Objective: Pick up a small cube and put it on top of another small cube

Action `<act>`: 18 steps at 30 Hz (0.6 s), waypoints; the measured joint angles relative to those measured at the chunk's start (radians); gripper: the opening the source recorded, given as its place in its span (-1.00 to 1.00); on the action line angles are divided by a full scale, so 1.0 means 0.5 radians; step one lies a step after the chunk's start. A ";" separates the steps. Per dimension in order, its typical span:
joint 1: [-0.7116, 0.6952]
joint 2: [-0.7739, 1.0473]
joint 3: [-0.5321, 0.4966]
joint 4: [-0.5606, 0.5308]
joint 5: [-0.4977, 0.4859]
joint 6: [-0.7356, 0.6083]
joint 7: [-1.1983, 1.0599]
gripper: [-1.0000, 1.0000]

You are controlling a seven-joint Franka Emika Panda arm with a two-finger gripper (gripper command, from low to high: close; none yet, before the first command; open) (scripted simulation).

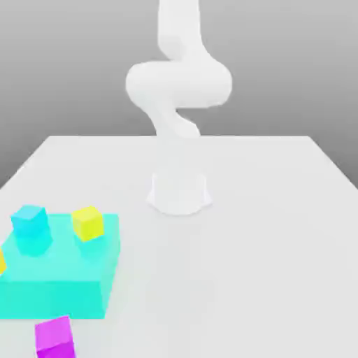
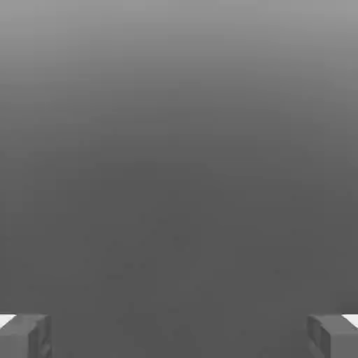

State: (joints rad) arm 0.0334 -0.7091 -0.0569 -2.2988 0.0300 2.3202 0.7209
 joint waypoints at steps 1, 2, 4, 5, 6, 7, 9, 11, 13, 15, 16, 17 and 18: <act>0.029 0.078 -0.050 0.001 0.027 0.018 -0.069 0.00; 0.055 0.153 -0.097 0.002 0.055 0.035 -0.137 0.00; 0.107 0.299 -0.190 0.004 0.109 0.068 -0.270 0.00; 0.132 0.371 -0.235 0.005 0.138 0.084 -0.337 0.00; 0.153 0.443 -0.278 0.006 0.169 0.101 -0.405 0.00; 0.173 0.516 -0.319 0.007 0.201 0.117 -0.475 0.00; 0.206 0.661 -0.396 0.009 0.270 0.148 -0.616 0.00; 0.227 0.808 -0.461 0.011 0.343 0.179 -0.760 0.00; 0.240 0.955 -0.517 0.013 0.416 0.209 -0.904 0.00; 0.241 1.102 -0.561 0.016 0.486 0.240 -1.047 0.00; 0.241 1.175 -0.582 0.017 0.519 0.256 -1.115 0.00; 0.229 1.248 -0.595 0.018 0.550 0.272 -1.184 0.00; 0.217 1.320 -0.605 0.019 0.578 0.288 -1.250 0.00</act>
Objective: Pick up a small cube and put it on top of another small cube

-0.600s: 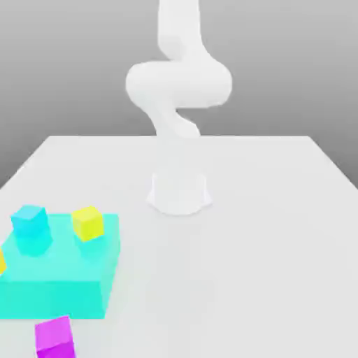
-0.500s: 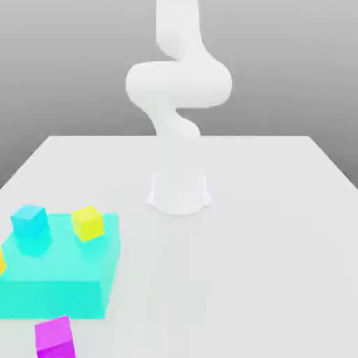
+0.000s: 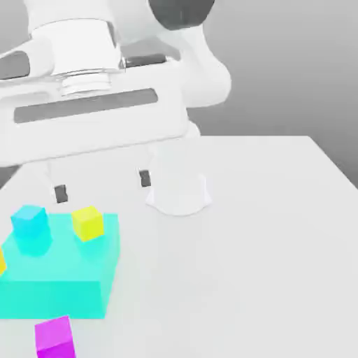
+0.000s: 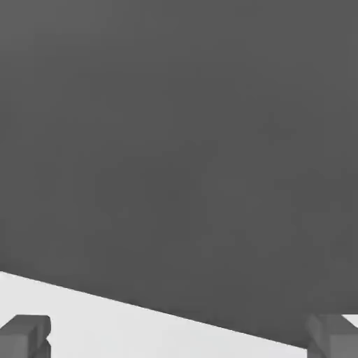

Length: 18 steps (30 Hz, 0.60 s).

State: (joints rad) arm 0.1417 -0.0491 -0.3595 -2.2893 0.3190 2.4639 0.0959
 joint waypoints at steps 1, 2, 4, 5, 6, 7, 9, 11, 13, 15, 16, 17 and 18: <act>-0.018 0.071 -0.007 0.001 0.025 0.017 -0.064 0.00; -0.041 0.141 -0.006 0.001 0.044 0.035 -0.124 0.00; -0.074 0.276 -0.010 0.001 0.072 0.074 -0.237 0.00; -0.092 0.341 -0.010 0.000 0.078 0.095 -0.288 0.00; -0.108 0.405 -0.013 -0.001 0.079 0.118 -0.335 0.00; -0.127 0.467 -0.014 -0.002 0.075 0.142 -0.379 0.00; -0.161 0.586 -0.024 -0.006 0.053 0.192 -0.458 0.00; -0.193 0.698 -0.041 -0.012 0.010 0.246 -0.522 0.00; -0.220 0.808 -0.059 -0.014 -0.030 0.308 -0.579 0.00; -0.274 0.946 -0.006 0.011 0.023 0.405 -0.647 0.00; -0.310 1.021 0.037 0.027 0.065 0.459 -0.682 0.00; -0.349 1.096 0.085 0.044 0.109 0.515 -0.716 0.00; -0.372 1.140 0.113 0.054 0.135 0.547 -0.736 -1.00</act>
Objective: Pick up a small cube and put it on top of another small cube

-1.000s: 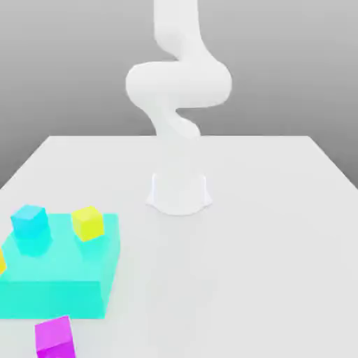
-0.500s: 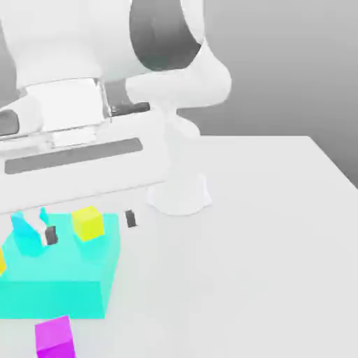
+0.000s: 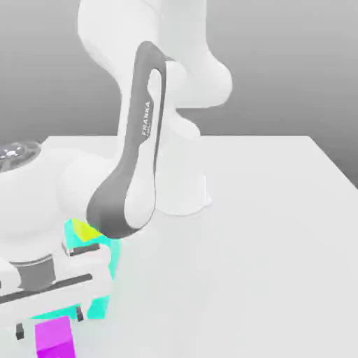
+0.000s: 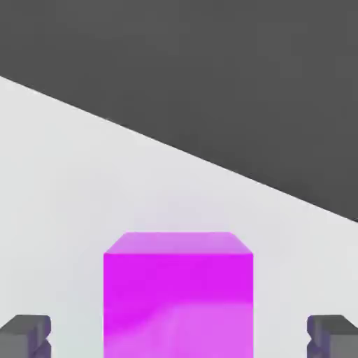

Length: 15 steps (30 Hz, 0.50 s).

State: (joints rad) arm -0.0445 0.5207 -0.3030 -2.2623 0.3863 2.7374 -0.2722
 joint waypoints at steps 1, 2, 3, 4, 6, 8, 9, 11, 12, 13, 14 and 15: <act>0.000 0.000 0.000 0.000 0.000 0.000 0.000 -1.00; 0.000 0.000 0.000 0.000 0.000 -0.001 0.000 -1.00; 0.000 0.000 0.000 0.000 0.000 -0.002 0.000 -1.00; 0.000 0.000 0.000 0.000 0.000 -0.004 0.000 -1.00; -0.012 0.022 0.014 0.005 0.013 0.011 -0.010 -1.00; 0.030 -0.059 -0.039 -0.014 -0.040 -0.047 0.028 -1.00; 0.056 -0.125 -0.074 -0.030 -0.087 -0.094 0.062 -1.00; 0.107 -0.269 -0.151 -0.062 -0.186 -0.202 0.129 -1.00; 0.102 -0.339 -0.189 -0.061 -0.235 -0.266 0.129 -1.00; 0.088 -0.407 -0.229 -0.054 -0.282 -0.332 0.116 -1.00; 0.071 -0.474 -0.269 -0.046 -0.329 -0.399 0.100 -1.00; 0.049 -0.540 -0.309 -0.037 -0.377 -0.465 0.082 -1.00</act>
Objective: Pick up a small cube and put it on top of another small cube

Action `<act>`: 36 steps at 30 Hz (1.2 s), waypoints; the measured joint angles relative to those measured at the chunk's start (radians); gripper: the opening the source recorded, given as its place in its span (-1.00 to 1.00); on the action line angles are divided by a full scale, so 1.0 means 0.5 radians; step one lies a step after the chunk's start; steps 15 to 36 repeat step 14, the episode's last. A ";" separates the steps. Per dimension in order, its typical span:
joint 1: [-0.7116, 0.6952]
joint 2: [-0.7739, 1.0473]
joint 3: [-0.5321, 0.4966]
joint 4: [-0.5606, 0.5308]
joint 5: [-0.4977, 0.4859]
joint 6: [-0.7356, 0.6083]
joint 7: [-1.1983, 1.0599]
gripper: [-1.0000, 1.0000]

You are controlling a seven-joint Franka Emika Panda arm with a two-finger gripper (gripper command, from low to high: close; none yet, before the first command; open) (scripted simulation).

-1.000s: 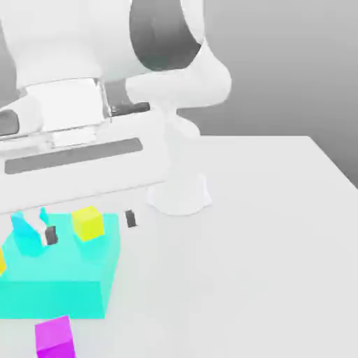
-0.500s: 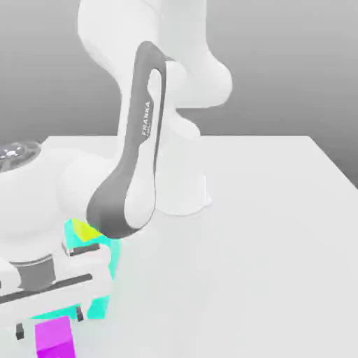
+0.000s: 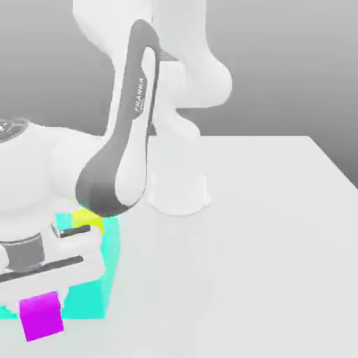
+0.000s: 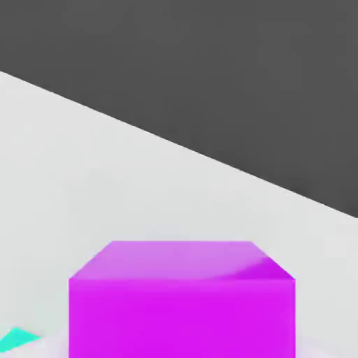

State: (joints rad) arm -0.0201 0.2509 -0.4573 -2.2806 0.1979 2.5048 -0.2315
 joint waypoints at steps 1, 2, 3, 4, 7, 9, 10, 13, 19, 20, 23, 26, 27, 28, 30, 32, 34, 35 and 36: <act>-0.022 -0.064 -0.040 0.009 -0.047 -0.066 -0.019 -1.00; -0.042 -0.127 -0.083 0.019 -0.093 -0.131 -0.040 -1.00; -0.068 -0.188 -0.122 0.028 -0.140 -0.196 -0.061 -1.00; -0.098 -0.248 -0.160 0.036 -0.188 -0.260 -0.081 -1.00; -0.212 -0.345 -0.226 0.043 -0.267 -0.360 -0.153 -1.00; -0.223 -0.269 -0.214 0.016 -0.203 -0.272 -0.216 -1.00; -0.236 -0.216 -0.202 -0.002 -0.159 -0.212 -0.251 -1.00; -0.248 -0.166 -0.189 -0.017 -0.117 -0.156 -0.282 1.00; -0.248 -0.166 -0.189 -0.017 -0.118 -0.156 -0.282 1.00; -0.248 -0.166 -0.189 -0.017 -0.118 -0.156 -0.282 1.00; -0.248 -0.166 -0.189 -0.017 -0.118 -0.156 -0.282 1.00; -0.248 -0.166 -0.189 -0.017 -0.118 -0.156 -0.282 1.00; -0.248 -0.166 -0.189 -0.017 -0.118 -0.156 -0.282 1.00; -0.248 -0.166 -0.189 -0.017 -0.118 -0.156 -0.282 1.00; -0.248 -0.166 -0.189 -0.017 -0.118 -0.156 -0.282 1.00; -0.248 -0.166 -0.189 -0.017 -0.118 -0.156 -0.282 1.00; -0.248 -0.166 -0.189 -0.017 -0.118 -0.156 -0.282 1.00; -0.248 -0.166 -0.189 -0.017 -0.118 -0.156 -0.282 1.00; -0.248 -0.166 -0.189 -0.017 -0.118 -0.156 -0.282 1.00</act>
